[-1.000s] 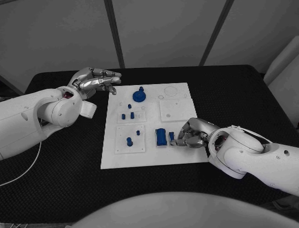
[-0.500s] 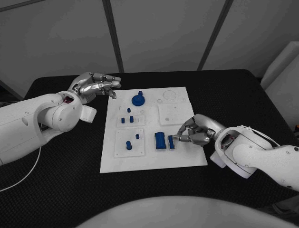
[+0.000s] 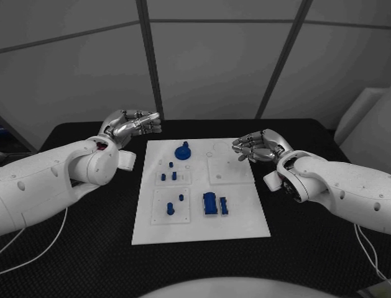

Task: Assemble the parts on the task board

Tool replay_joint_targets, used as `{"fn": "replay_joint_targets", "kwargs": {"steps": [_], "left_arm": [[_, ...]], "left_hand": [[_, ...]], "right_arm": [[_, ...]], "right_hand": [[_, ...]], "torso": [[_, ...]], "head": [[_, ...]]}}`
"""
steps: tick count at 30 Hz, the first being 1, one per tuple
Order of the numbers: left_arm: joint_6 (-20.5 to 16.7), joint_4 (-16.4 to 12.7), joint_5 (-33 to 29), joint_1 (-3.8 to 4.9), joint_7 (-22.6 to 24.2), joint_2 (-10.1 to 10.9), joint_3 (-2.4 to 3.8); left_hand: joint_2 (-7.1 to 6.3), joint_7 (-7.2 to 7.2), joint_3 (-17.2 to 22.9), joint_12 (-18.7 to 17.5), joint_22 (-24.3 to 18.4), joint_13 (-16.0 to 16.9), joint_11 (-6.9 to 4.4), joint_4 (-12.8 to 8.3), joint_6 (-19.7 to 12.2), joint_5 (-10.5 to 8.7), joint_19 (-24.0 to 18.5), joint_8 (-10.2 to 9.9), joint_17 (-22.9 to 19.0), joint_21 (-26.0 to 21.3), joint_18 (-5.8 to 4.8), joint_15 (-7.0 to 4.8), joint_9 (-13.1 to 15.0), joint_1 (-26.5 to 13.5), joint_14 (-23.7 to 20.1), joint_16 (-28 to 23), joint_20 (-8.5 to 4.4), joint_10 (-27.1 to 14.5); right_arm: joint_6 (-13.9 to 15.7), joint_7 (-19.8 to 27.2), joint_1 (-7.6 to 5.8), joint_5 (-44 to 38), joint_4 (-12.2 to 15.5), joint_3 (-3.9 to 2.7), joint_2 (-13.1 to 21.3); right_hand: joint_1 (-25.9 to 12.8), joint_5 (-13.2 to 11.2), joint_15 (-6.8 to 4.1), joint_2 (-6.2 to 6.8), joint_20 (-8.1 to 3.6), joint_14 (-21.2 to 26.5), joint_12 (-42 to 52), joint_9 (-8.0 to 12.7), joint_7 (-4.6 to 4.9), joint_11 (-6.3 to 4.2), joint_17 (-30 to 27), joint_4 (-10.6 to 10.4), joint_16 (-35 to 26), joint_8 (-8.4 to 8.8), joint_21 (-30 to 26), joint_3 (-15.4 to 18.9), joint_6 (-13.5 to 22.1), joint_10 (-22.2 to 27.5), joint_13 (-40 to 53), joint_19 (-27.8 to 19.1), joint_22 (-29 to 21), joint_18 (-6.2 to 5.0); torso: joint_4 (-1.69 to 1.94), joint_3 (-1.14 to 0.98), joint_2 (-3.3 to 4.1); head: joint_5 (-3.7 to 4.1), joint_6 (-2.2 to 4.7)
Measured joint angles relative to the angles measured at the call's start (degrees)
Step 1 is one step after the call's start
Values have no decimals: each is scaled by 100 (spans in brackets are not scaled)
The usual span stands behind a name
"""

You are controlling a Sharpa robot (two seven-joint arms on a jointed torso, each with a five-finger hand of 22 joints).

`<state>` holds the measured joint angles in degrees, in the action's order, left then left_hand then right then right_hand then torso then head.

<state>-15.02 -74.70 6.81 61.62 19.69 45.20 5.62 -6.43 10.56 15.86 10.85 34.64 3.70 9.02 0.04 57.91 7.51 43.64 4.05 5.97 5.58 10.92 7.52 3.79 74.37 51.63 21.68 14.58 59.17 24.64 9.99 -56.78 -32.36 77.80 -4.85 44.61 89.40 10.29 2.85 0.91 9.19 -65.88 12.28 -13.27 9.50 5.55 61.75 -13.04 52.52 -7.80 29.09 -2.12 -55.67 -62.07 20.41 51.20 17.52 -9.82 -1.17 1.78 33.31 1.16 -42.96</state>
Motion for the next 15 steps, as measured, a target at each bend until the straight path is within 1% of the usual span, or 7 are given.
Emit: {"fn": "replay_joint_targets", "kwargs": {"steps": [2, 3, 5, 9, 11, 14, 15], "left_arm": [[-141, 180, -155, 0, 97, -164, -6], [-206, 261, -226, 0, 135, -236, -16], [-328, 407, -360, -1, 201, -368, -33], [-528, 665, -580, -11, 339, -628, -49], [-605, 755, -663, -15, 405, -727, -52], [-703, 854, -765, -22, 504, -826, -56], [-727, 879, -790, -24, 529, -849, -56]], "left_hand": [[83, 20, -271, -246, -347, 2, 138, 59, -173, 0, -174, -10, -179, -170, 1, 143, -2, 83, -67, -512, 109, -274], [97, -8, -356, -305, -452, -1, 185, 79, -229, 0, -272, -26, -209, -193, -1, 194, -6, 97, -118, -658, 139, -348], [142, -108, -532, -386, -659, -5, 270, 118, -340, 0, -502, -26, -231, -213, 0, 277, -9, 109, -201, -915, 180, -432], [201, -186, -846, -520, -1028, -5, 288, 186, -417, 0, -837, -26, -232, -213, 0, 323, -9, 155, -247, -1284, 205, -450], [273, -200, -989, -607, -1181, -5, 285, 219, -403, 0, -896, -26, -232, -213, -307, 323, -9, 194, -247, -1439, 222, -447], [321, -229, -1099, -665, -1303, -5, 276, 251, -374, 0, -917, -26, -232, -213, -284, 322, -8, 216, -247, -1571, 201, -374], [328, -230, -1123, -666, -1319, -6, 276, 241, -375, 0, -917, -26, -232, -213, -53, 322, -9, 220, -247, -1593, 201, -374]], "right_arm": [[-23, 252, -26, 315, -432, -76, -291], [-34, 351, -35, 423, -591, -98, -407], [-57, 529, -45, 603, -859, -124, -609], [-104, 802, -44, 857, -1334, -152, -940], [-127, 899, -43, 952, -1479, -162, -1045], [-167, 1025, -43, 1070, -1622, -168, -1148], [-177, 1051, -43, 1097, -1645, -170, -1166]], "right_hand": [[56, -25, 63, 20, 110, 552, -348, 145, 13, 42, -537, 0, -1179, 141, -380, -208, -114, -94, -504, -120, -235, -1], [55, -25, 96, 20, 166, 695, -444, 195, 26, 61, -627, -2, -1481, 190, -521, -278, -139, -107, -657, -177, -319, 0], [13, -76, 168, 62, 270, 902, -616, 297, 33, 123, -691, 4, -1918, 301, -801, -390, -145, -47, -925, -301, -487, -1], [-128, -88, 267, 189, 399, 1041, -820, 498, 34, 237, -671, 72, -2499, 404, -1243, -546, -144, 26, -1321, -431, -762, 0], [-229, -103, 281, 196, 414, 1025, -837, 593, 40, 286, -629, 135, -2724, 404, -1403, -608, -103, 75, -1473, -418, -866, 1], [-376, -103, 324, 206, 459, 983, -837, 723, 21, 348, -581, 260, -3013, 404, -1592, -630, -45, 140, -1634, -373, -996, 0], [-420, -117, 340, 199, 477, 967, -837, 759, 20, 346, -573, 300, -3104, 404, -1647, -640, -43, 158, -1659, -355, -1032, 0]], "torso": [[7, 4, -39], [10, 4, -65], [15, 3, -101], [29, -3, -158], [39, -3, -183], [53, -5, -203], [56, -9, -205]], "head": [[4, 88], [4, 126], [8, 180], [28, 259], [32, 296], [17, 355], [7, 369]]}}
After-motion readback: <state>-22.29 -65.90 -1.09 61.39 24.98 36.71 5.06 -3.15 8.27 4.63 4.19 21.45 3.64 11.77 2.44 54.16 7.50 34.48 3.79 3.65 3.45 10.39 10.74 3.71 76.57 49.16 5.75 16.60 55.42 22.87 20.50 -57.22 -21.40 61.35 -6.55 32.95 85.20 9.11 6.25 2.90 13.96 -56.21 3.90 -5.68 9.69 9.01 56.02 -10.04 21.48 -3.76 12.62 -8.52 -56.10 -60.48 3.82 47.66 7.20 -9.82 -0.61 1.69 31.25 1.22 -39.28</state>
